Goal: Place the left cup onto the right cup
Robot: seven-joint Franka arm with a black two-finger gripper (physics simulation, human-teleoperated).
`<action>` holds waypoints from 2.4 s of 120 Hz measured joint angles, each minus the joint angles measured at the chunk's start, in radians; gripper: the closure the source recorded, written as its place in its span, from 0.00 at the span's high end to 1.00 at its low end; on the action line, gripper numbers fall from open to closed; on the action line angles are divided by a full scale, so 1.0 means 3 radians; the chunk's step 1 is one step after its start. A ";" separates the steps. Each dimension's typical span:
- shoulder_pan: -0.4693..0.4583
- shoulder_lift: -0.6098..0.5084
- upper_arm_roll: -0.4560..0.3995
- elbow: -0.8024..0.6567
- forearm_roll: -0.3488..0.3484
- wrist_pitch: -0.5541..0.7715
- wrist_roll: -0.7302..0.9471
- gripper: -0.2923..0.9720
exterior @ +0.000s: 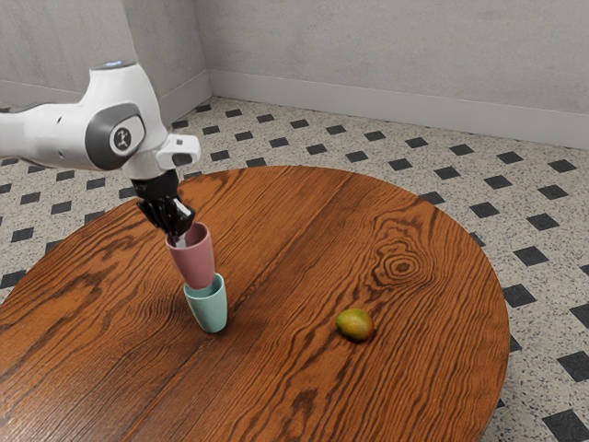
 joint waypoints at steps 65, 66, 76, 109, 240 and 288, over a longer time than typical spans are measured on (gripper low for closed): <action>0.0096 0.0278 0.0036 0.0012 0.0055 0.0228 -0.0019 0.15; 0.0097 0.0283 0.0036 0.0012 0.0055 0.0231 -0.0019 0.15; 0.0090 0.0307 0.0037 0.0013 0.0055 0.0266 -0.0021 0.15; 0.0082 0.0328 0.0037 0.0013 0.0047 0.0332 -0.0025 0.21; 0.0090 0.0426 -0.0121 0.1502 0.0036 -0.0856 -0.0001 0.77; 0.0079 0.0407 -0.0152 0.1593 0.0036 -0.1117 -0.0015 0.77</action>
